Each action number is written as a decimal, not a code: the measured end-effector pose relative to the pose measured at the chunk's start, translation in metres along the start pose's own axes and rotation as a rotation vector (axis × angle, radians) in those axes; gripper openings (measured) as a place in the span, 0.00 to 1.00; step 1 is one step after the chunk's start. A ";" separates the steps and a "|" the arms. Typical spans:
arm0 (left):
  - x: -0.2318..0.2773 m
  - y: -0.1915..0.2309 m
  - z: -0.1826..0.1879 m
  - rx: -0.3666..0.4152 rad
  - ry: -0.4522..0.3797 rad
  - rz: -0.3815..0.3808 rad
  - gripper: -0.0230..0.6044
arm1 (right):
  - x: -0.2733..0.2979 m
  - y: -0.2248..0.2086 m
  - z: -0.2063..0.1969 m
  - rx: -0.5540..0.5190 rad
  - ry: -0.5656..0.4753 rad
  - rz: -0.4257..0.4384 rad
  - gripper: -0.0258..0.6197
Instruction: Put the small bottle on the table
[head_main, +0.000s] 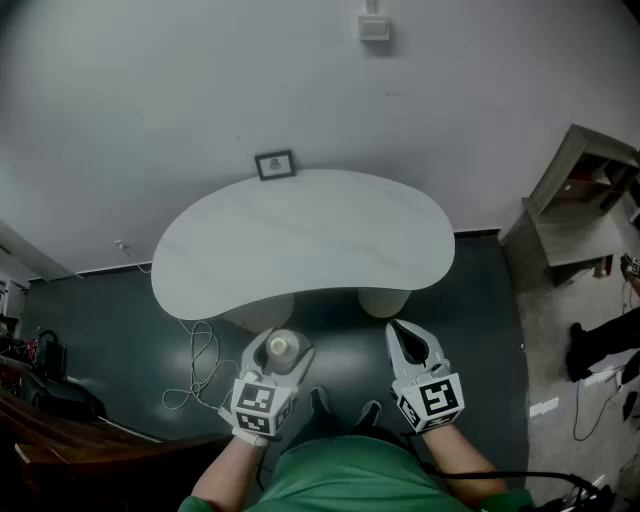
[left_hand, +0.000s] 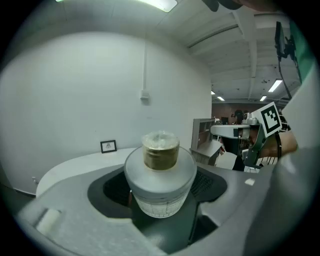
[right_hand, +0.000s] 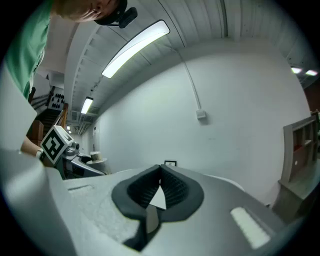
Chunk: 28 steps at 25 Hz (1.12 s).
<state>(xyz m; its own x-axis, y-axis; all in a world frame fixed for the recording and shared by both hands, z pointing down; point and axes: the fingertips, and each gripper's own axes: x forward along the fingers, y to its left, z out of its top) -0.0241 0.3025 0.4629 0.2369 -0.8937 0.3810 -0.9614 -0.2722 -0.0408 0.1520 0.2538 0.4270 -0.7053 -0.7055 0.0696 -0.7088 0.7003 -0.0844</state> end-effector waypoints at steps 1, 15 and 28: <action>0.000 -0.001 0.001 0.000 -0.006 -0.001 0.59 | -0.001 0.002 -0.001 0.001 0.001 0.001 0.04; -0.004 -0.021 0.018 0.010 -0.058 0.006 0.59 | -0.024 -0.007 0.011 -0.015 -0.038 0.002 0.04; 0.026 0.003 0.021 0.004 -0.060 -0.002 0.59 | 0.008 -0.023 0.003 0.003 -0.010 -0.027 0.04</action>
<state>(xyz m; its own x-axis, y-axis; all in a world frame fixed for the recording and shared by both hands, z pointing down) -0.0182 0.2715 0.4534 0.2471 -0.9127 0.3255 -0.9603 -0.2756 -0.0439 0.1623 0.2318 0.4268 -0.6858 -0.7251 0.0621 -0.7275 0.6807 -0.0859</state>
